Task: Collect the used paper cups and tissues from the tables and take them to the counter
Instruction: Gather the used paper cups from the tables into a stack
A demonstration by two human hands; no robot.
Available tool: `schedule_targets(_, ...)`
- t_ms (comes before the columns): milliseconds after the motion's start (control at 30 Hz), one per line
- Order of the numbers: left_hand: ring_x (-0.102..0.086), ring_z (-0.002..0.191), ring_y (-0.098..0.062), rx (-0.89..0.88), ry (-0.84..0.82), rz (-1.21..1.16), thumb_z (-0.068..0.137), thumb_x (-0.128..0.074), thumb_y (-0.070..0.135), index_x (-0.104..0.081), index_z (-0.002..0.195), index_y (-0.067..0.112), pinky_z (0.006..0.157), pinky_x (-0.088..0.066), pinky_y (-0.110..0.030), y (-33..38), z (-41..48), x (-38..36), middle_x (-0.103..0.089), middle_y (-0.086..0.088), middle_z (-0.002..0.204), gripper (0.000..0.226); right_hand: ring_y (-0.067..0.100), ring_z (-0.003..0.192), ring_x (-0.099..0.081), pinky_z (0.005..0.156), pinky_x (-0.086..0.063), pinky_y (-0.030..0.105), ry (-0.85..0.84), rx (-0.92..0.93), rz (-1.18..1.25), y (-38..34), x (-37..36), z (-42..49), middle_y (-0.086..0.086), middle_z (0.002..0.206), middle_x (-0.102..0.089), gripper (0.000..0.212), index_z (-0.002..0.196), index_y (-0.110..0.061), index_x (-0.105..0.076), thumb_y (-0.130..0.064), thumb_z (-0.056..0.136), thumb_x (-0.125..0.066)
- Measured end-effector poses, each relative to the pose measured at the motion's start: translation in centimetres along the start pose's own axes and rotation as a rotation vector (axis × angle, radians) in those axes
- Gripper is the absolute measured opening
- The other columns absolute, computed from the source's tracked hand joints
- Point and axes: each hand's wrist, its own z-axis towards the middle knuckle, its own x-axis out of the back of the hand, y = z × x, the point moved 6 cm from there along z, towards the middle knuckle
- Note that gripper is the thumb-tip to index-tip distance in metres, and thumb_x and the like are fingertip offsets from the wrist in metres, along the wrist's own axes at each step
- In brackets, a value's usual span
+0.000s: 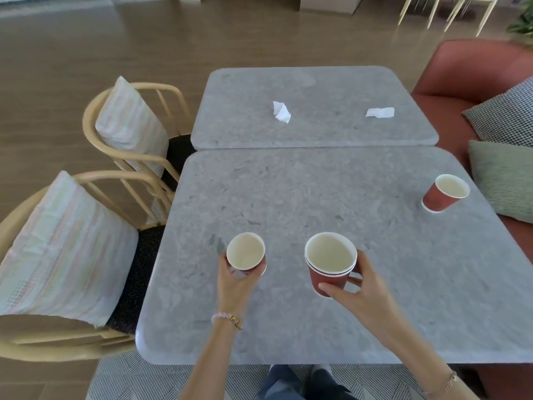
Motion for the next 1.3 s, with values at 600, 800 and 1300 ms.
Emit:
schedule_targets(600, -0.06, 0.102, -0.006, -0.219, -0.416, -0.026, 0.056, -0.082, 0.031, -0.052, 0.107, 0.033, 0.082, -0.048, -0.019, 14.6, -4.6, -5.4, -0.064, 0.016, 0.104, 0.059, -0.007, 0.099, -0.058, 0.079, -0.046, 0.011, -0.036, 0.103, 0.0, -1.4, -0.7, 0.9, -0.029, 0.109, -0.06, 0.061, 0.109, -0.05, -0.045, -0.026, 0.066, -0.083)
schedule_targets(800, -0.054, 0.106, 0.005, -0.184, -0.481, 0.107, 0.051, -0.08, 0.047, -0.051, 0.104, 0.047, 0.091, -0.045, -0.026, 13.0, -5.2, -7.2, -0.059, 0.029, 0.107, 0.06, -0.007, 0.102, -0.057, 0.082, -0.046, 0.008, 0.0, 0.155, -0.013, -2.1, -0.2, 0.7, -0.03, 0.111, -0.058, 0.064, 0.113, -0.05, -0.043, -0.029, 0.067, -0.083)
schedule_targets(1300, -0.039, 0.121, 0.01, -0.221, -0.644, 0.257, 0.056, -0.076, 0.051, -0.043, 0.119, 0.042, 0.103, -0.036, -0.031, 11.3, -5.7, -8.2, -0.048, 0.033, 0.121, 0.072, -0.008, 0.1, -0.057, 0.083, -0.045, 0.01, 0.087, 0.133, 0.0, -1.8, 1.1, 0.2, -0.033, 0.105, -0.06, 0.057, 0.108, -0.048, -0.046, -0.038, 0.065, -0.081)
